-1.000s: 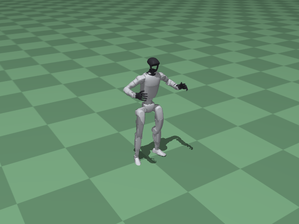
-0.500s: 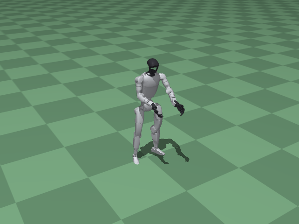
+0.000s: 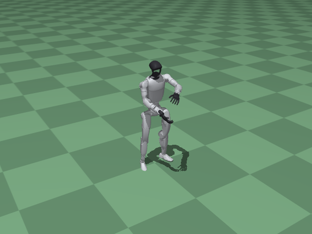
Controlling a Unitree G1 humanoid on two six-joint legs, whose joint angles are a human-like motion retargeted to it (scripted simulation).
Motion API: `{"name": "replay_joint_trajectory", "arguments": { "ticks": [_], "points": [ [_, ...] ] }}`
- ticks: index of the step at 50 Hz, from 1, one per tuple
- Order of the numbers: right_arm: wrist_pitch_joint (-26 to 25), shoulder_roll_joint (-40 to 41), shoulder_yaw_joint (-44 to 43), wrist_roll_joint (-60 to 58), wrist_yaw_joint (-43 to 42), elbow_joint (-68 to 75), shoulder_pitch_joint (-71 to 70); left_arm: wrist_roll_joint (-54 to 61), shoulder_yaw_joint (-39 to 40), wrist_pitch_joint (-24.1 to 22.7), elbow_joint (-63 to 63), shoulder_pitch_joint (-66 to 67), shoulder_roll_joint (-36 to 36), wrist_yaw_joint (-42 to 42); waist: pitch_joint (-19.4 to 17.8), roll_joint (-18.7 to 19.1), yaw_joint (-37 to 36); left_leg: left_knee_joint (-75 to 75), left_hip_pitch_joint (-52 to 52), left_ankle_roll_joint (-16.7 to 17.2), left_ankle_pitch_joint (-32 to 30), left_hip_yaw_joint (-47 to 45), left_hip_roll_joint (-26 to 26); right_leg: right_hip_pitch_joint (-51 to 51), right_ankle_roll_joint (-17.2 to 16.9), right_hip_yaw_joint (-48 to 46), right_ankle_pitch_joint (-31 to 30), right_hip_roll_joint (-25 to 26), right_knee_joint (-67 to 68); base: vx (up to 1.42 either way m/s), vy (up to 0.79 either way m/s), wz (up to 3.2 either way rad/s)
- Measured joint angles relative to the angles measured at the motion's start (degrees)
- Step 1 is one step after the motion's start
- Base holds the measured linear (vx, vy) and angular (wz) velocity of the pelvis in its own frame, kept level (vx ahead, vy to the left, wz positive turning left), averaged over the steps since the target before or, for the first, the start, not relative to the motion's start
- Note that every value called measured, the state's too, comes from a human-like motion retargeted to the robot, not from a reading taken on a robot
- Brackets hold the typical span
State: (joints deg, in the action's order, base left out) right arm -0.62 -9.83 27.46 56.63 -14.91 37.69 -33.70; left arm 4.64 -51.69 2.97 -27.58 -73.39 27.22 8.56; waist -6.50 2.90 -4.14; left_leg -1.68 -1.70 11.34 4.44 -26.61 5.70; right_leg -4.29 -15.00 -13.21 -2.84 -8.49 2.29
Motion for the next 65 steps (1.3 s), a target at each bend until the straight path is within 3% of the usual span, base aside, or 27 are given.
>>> {"name": "replay_joint_trajectory", "arguments": {
  "ticks": [5,6,7,8,9,10,15,20,22,23,25,28,31,35,38,45,50,52,56,58,60,63,65],
  "points": [
    [1.9,-0.4,-2.8,-3.3,-0.9,-0.5,1.7,-13.2,7.5,-2.0,14.6,11.5,-1.7,2.2,0.8,1.0,-3.3,0.1,0.3,0.3,0.1,-0.2,0.0,-0.6,0.0,0.3,0.5,0.0,0.5,0.01,-0.01,-0.01],
    [-2.4,-2.3,1.4,-27.5,-1.1,-1.0,0.8,-18.0,8.8,-2.5,15.6,14.2,-2.1,2.2,0.7,1.1,-3.5,-0.1,0.4,0.3,0.0,-0.3,0.1,-1.0,0.0,0.4,0.5,0.1,0.6,0.00,0.00,0.00],
    [-3.2,-2.8,2.9,-36.0,-1.8,-1.5,0.7,-20.7,9.7,-3.3,16.2,16.7,-2.7,3.0,0.5,1.2,-3.5,-0.3,0.5,0.3,-0.1,-0.3,0.0,-1.2,0.0,0.5,0.6,0.1,0.7,0.00,0.00,0.00],
    [3.0,-0.3,-1.1,-13.4,-3.5,-2.0,1.9,-19.7,9.7,-4.5,15.9,18.6,-3.8,4.9,0.0,1.4,-3.1,-0.4,0.4,0.5,-0.2,-0.3,-0.2,-1.1,0.0,0.5,0.6,-0.1,0.6,0.00,0.00,0.00],
    [5.9,0.8,-2.3,-6.4,-4.6,-2.3,2.4,-20.2,9.8,-5.3,15.0,20.4,-4.7,6.6,-0.6,1.4,-2.8,-0.5,0.5,0.5,-0.3,-0.3,-0.3,-1.1,0.0,0.6,0.6,-0.2,0.5,0.00,0.00,0.00],
    [7.1,1.2,-2.1,-7.0,-5.6,-2.6,2.4,-21.5,9.8,-5.8,13.8,22.1,-5.5,8.1,-1.1,1.4,-2.4,-0.6,0.5,0.5,-0.4,-0.5,-0.3,-1.3,0.0,0.8,0.5,-0.2,0.5,0.00,0.00,0.00],
    [11.9,4.5,-0.4,-14.5,-12.3,-3.1,1.1,-28.2,10.0,-7.4,0.6,24.8,-10.3,18.7,-5.7,1.2,2.2,-1.5,0.5,0.5,-1.2,-1.2,-0.8,-2.0,0.0,1.8,-0.1,-0.4,0.2,-0.08,-0.01,-0.12],
    [13.7,10.2,2.0,-19.1,-19.2,-0.3,-3.1,-28.5,8.3,-6.4,-17.9,18.2,-12.1,29.4,-11.3,-1.1,9.3,-2.6,0.5,0.1,-2.4,-2.0,-1.5,-2.5,0.0,2.6,-1.3,-0.7,-0.6,-0.12,-0.01,-0.13],
    [7.7,8.6,8.1,-42.2,-11.0,3.7,-6.7,-32.2,6.7,-6.3,-26.2,15.0,-10.8,26.9,-12.7,-2.9,12.3,-3.0,0.7,-0.1,-2.9,-2.3,-1.5,-3.0,0.0,3.0,-1.9,-0.5,-0.9,-0.13,-0.03,-0.16],
    [7.6,9.2,9.7,-45.0,-9.9,4.3,-7.7,-31.9,5.4,-6.4,-29.8,13.5,-9.9,27.2,-13.3,-3.8,13.8,-3.0,1.0,-0.2,-3.1,-2.5,-1.5,-3.2,0.0,3.1,-2.1,-0.5,-1.2,-0.12,-0.04,-0.13],
    [16.7,16.1,6.2,-16.0,-23.3,1.4,-7.6,-21.8,-0.5,-7.8,-36.9,8.8,-7.7,35.0,-15.1,-5.5,16.6,-3.2,1.2,0.0,-3.6,-2.7,-1.3,-3.3,0.4,3.1,-2.9,-0.2,-2.0,-0.10,-0.04,-0.09],
    [17.4,18.1,7.8,-14.7,-23.8,1.9,-9.0,-16.4,-4.8,-9.9,-42.9,6.2,-4.6,33.6,-15.3,-7.4,19.2,-3.3,1.6,-0.1,-4.0,-3.1,-1.2,-3.6,0.3,3.4,-3.6,0.0,-2.7,-0.04,-0.02,-0.08],
    [15.6,18.7,7.0,-13.6,-22.6,2.7,-10.0,-6.9,-3.7,-12.4,-42.5,5.1,-2.4,28.1,-14.7,-7.8,19.7,-3.3,1.6,-0.2,-4.0,-3.4,-1.1,-3.6,0.1,3.6,-3.9,0.3,-3.0,0.00,0.00,0.00],
    [10.1,16.5,4.3,-12.6,-19.1,4.2,-10.6,9.8,4.0,-12.8,-31.8,6.6,-1.9,18.7,-12.7,-5.9,16.8,-3.3,0.8,-0.6,-3.4,-3.1,-0.9,-2.9,0.0,3.3,-3.2,0.4,-2.5,0.06,-0.01,0.04],
    [7.1,13.0,3.3,-11.4,-16.5,4.5,-9.6,16.0,7.6,-10.9,-18.2,9.7,-1.5,13.3,-10.2,-3.7,13.3,-3.1,-0.1,-1.1,-2.8,-2.3,-0.9,-2.0,0.0,2.5,-1.9,0.0,-1.3,0.13,0.00,0.24],
    [5.9,4.5,0.7,-11.3,-12.5,1.2,-5.7,13.7,6.8,-8.4,8.6,14.3,3.3,5.0,-3.7,0.1,6.2,-0.8,-0.6,-1.8,-0.8,1.0,-1.0,-0.4,0.2,-0.2,1.9,-1.4,2.6,0.15,0.01,0.41],
    [8.7,2.9,-3.4,-9.3,-10.2,-2.3,-2.6,7.3,4.5,-8.4,15.9,16.5,3.8,3.9,-1.2,0.7,3.5,-0.3,-1.0,-1.6,-0.1,2.8,-1.0,0.8,0.7,-1.9,3.6,-2.0,3.9,0.10,0.01,0.33],
    [7.0,1.4,-2.7,-10.5,-7.8,-3.1,-2.1,5.5,5.0,-7.5,15.9,18.7,2.5,2.2,-1.0,0.4,3.2,-0.4,-1.1,-1.5,-0.1,3.2,-1.1,1.1,1.0,-2.4,3.9,-2.1,4.0,0.04,0.00,0.20],
    [6.7,0.3,-3.1,-12.2,-6.3,-5.1,-0.2,6.6,9.2,-7.5,11.2,24.6,-1.6,2.7,-2.3,-0.5,3.9,-0.5,-1.2,-1.3,-0.3,3.5,-1.2,1.4,1.5,-2.6,4.1,-2.1,3.9,0.00,0.00,0.00],
    [2.5,-2.9,-1.2,-28.0,-0.2,-4.4,-0.4,6.1,12.3,-7.8,6.5,27.0,-3.5,0.1,-3.6,-1.1,4.8,-0.6,-1.2,-1.5,-0.4,3.4,-1.2,1.2,1.6,-2.4,3.9,-2.1,3.9,-0.08,0.01,-0.08],
    [0.9,-4.0,-1.3,-32.4,-0.1,-3.9,-0.9,11.0,14.9,-7.7,1.7,28.3,-5.5,1.3,-5.4,-1.7,5.8,-0.8,-1.0,-1.5,-0.8,3.1,-1.2,0.8,1.7,-2.0,3.4,-2.0,3.7,-0.12,0.00,-0.16],
    [-0.4,-4.8,-0.6,-30.8,-2.8,-2.4,-4.6,24.8,17.1,-8.2,-6.9,26.1,-7.6,3.9,-8.9,-2.5,7.5,-1.3,-0.7,-1.7,-1.5,2.3,-1.2,0.1,1.7,-1.3,2.3,-1.7,3.0,-0.15,0.00,-0.24],
    [3.3,-2.7,-1.9,-15.6,-12.6,-2.0,-7.9,37.2,17.5,-9.9,-12.2,22.8,-8.5,9.6,-11.3,-2.9,8.6,-2.1,-0.6,-1.6,-2.3,1.8,-1.2,-0.2,1.4,-0.9,1.2,-1.3,2.0,-0.16,0.00,-0.27]
  ]
}}
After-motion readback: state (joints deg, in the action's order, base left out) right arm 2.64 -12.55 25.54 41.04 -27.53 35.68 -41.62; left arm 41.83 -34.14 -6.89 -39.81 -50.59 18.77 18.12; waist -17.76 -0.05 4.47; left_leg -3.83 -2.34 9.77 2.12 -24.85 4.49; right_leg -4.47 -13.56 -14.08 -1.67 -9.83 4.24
